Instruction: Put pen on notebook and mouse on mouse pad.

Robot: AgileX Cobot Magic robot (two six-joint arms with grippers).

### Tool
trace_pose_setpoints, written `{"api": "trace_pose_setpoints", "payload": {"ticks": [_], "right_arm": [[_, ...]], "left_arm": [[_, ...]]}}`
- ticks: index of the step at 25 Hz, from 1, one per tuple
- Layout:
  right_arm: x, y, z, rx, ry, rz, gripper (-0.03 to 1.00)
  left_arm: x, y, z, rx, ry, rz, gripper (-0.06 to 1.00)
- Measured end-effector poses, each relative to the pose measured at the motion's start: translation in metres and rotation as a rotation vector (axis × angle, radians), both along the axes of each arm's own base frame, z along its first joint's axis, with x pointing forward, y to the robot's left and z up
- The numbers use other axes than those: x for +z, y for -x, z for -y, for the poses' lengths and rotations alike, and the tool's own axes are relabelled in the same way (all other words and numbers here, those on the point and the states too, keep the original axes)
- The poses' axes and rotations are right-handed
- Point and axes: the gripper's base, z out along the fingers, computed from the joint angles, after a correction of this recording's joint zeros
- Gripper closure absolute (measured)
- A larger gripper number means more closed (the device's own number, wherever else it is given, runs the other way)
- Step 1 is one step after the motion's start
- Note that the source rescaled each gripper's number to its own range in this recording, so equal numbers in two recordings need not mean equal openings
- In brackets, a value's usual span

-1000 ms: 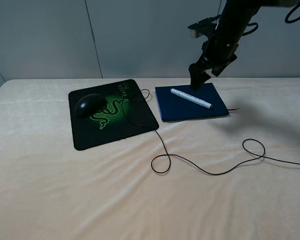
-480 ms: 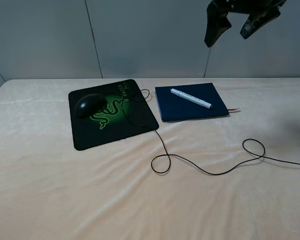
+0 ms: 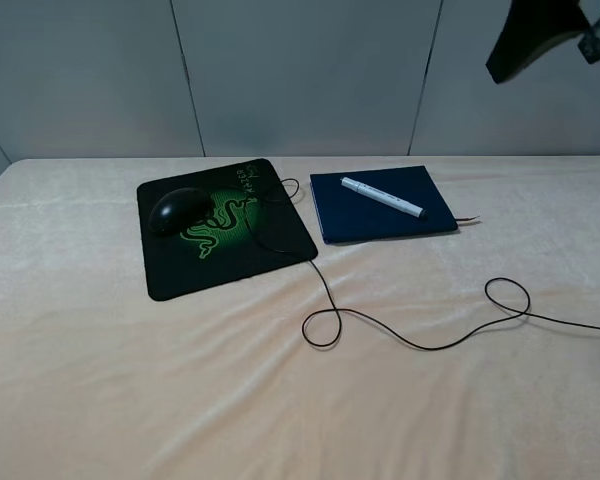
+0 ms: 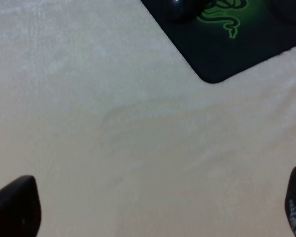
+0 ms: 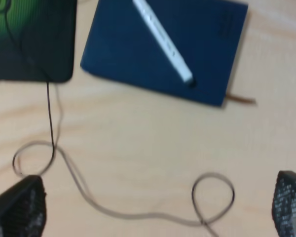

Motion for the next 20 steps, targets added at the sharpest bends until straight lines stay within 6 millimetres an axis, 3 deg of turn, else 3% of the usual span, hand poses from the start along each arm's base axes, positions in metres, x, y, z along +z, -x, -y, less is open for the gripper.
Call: {"api": "trace_pose_setpoints", "payload": {"ticks": [11, 15, 16, 20], "right_arm": [[-0.043, 0.115, 0.036, -0.018, -0.001, -0.021, -0.03], [-0.063, 0.154, 0.048, -0.039, -0.022, 0.001, -0.03], [-0.074, 0.173, 0.053, -0.042, -0.029, 0.022, -0.03], [-0.092, 0.205, 0.063, -0.042, -0.051, 0.089, -0.03]], "left_arm": [[0.0, 0.0, 0.0, 0.0, 0.0, 0.001, -0.05], [0.0, 0.0, 0.0, 0.0, 0.0, 0.001, -0.05], [0.0, 0.0, 0.0, 0.0, 0.0, 0.001, -0.05], [0.0, 0.0, 0.0, 0.0, 0.0, 0.001, -0.05]]}}
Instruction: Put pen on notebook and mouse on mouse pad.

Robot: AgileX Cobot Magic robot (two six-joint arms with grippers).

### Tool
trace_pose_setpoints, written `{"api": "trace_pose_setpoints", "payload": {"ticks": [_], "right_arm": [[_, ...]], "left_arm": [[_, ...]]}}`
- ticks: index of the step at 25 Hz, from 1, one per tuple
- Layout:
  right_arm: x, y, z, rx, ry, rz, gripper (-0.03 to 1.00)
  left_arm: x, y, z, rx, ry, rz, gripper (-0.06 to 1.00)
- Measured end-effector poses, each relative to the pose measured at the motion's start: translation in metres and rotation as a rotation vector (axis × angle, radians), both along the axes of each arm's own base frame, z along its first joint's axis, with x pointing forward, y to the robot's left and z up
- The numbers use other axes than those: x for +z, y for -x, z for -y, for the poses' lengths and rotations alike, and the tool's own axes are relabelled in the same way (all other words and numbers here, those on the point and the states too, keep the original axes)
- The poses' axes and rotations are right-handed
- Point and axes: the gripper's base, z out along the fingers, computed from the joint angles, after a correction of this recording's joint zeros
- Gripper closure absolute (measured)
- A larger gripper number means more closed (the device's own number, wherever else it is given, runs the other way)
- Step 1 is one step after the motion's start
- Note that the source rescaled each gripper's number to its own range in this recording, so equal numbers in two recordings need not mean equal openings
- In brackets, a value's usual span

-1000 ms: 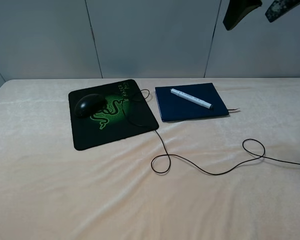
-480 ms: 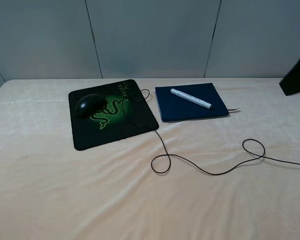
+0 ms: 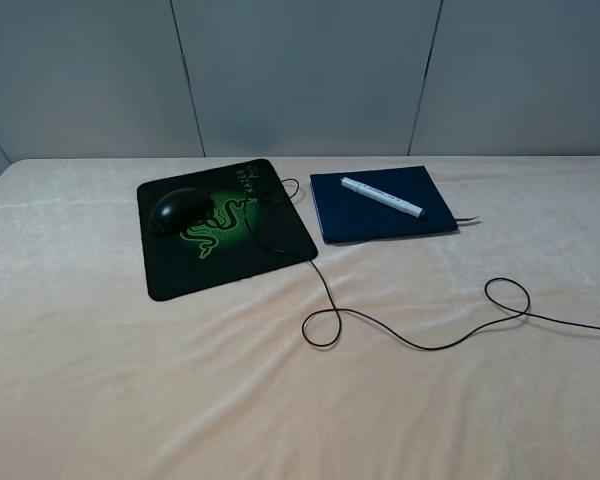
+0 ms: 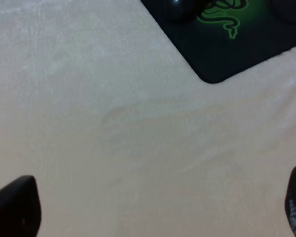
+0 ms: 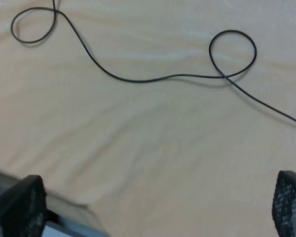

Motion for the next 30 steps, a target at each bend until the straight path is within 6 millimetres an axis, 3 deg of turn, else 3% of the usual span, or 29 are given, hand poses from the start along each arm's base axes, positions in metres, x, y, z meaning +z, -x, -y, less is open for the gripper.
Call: {"api": "trace_pose_setpoints", "payload": {"ticks": [6, 14, 19, 24, 30], "right_arm": [[-0.011, 0.024, 0.01, -0.006, -0.001, 0.1, -0.03], [-0.028, 0.026, 0.013, -0.048, 0.002, 0.121, -0.03], [-0.03, 0.03, 0.016, -0.171, -0.028, 0.287, -0.03], [-0.033, 0.047, 0.02, -0.265, -0.046, 0.426, -0.03], [-0.033, 0.052, 0.02, -0.304, -0.044, 0.458, -0.03]], "left_arm": [[0.0, 0.0, 0.0, 0.0, 0.0, 0.0, -0.05], [0.0, 0.0, 0.0, 0.0, 0.0, 0.0, -0.05], [0.0, 0.0, 0.0, 0.0, 0.0, 0.0, -0.05], [0.0, 0.0, 0.0, 0.0, 0.0, 0.0, -0.05], [0.0, 0.0, 0.0, 0.0, 0.0, 0.0, -0.05]]}}
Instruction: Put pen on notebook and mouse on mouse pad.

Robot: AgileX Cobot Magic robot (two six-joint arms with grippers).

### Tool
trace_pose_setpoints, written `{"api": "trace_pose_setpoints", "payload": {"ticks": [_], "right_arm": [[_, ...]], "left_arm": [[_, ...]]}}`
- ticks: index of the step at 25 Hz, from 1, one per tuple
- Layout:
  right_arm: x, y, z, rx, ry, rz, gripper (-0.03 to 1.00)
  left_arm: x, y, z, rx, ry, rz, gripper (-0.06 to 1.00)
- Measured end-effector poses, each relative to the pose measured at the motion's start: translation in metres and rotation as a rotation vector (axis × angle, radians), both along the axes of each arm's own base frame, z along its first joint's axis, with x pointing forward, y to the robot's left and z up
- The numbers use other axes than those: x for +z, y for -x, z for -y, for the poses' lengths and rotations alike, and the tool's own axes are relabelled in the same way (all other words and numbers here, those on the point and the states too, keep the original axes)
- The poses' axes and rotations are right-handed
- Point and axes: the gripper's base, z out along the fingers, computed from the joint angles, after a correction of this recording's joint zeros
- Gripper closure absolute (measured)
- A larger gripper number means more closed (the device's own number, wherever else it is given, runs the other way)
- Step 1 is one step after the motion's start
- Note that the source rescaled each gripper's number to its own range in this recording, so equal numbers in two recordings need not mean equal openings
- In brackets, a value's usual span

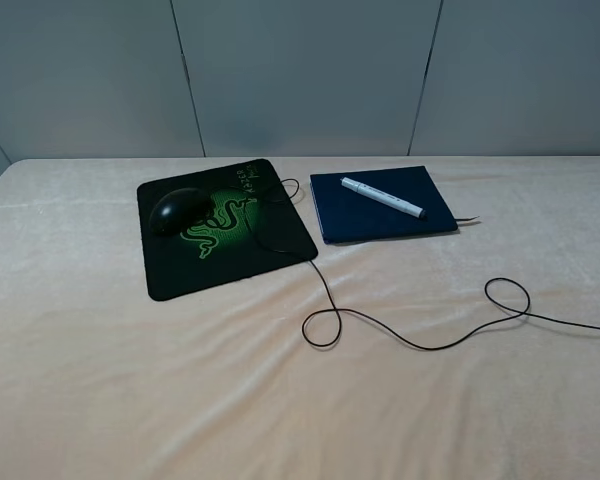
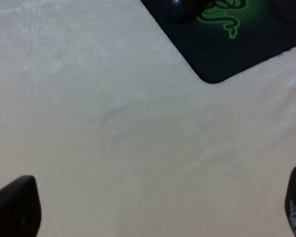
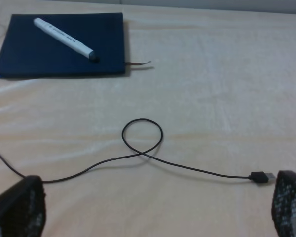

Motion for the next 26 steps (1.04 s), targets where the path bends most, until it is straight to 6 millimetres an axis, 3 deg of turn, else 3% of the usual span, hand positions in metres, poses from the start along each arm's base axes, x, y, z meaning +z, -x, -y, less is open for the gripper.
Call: {"api": "trace_pose_setpoints", "payload": {"ticks": [26], "right_arm": [[-0.0003, -0.0002, 0.0, 0.0, 0.0, 0.0, -0.03]], "left_arm": [[-0.0001, 0.0001, 0.0, 0.0, 0.0, -0.001, -0.05]]}}
